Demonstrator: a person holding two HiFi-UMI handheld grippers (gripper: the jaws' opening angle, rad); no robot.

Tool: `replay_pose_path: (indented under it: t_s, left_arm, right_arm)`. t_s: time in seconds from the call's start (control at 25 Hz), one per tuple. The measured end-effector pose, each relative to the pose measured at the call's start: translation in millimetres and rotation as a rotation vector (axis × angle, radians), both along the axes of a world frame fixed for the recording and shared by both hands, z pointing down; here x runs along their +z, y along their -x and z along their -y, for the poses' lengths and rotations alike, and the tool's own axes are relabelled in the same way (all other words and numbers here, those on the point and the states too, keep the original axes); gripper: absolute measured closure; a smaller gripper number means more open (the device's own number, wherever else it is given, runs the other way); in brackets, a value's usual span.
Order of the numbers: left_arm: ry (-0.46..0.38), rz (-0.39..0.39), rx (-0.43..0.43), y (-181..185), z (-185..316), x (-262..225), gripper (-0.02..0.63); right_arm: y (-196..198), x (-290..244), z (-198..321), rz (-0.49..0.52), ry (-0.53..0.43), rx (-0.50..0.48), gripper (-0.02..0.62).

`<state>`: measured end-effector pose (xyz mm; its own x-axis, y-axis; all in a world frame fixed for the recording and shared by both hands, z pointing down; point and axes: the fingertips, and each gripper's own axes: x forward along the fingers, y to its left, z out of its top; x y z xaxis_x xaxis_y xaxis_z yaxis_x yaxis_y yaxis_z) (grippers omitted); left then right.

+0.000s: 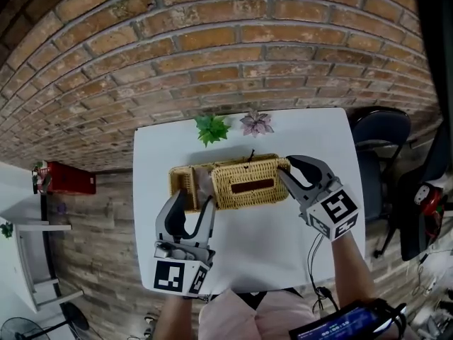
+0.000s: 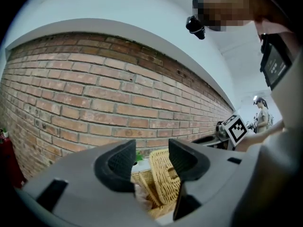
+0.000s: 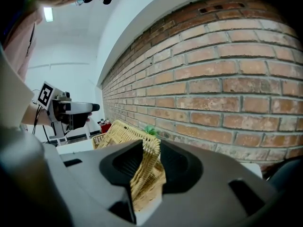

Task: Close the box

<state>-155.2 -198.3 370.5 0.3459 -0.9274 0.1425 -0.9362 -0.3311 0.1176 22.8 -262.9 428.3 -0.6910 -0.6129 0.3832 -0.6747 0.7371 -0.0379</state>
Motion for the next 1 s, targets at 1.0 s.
replay_pose_path:
  t_s: [1.0]
  left_arm:
    - [0.044, -0.028, -0.002, 11, 15, 19, 0.382]
  right_arm:
    - [-1, 48, 26, -0.043, 0.077, 0.036, 0.462]
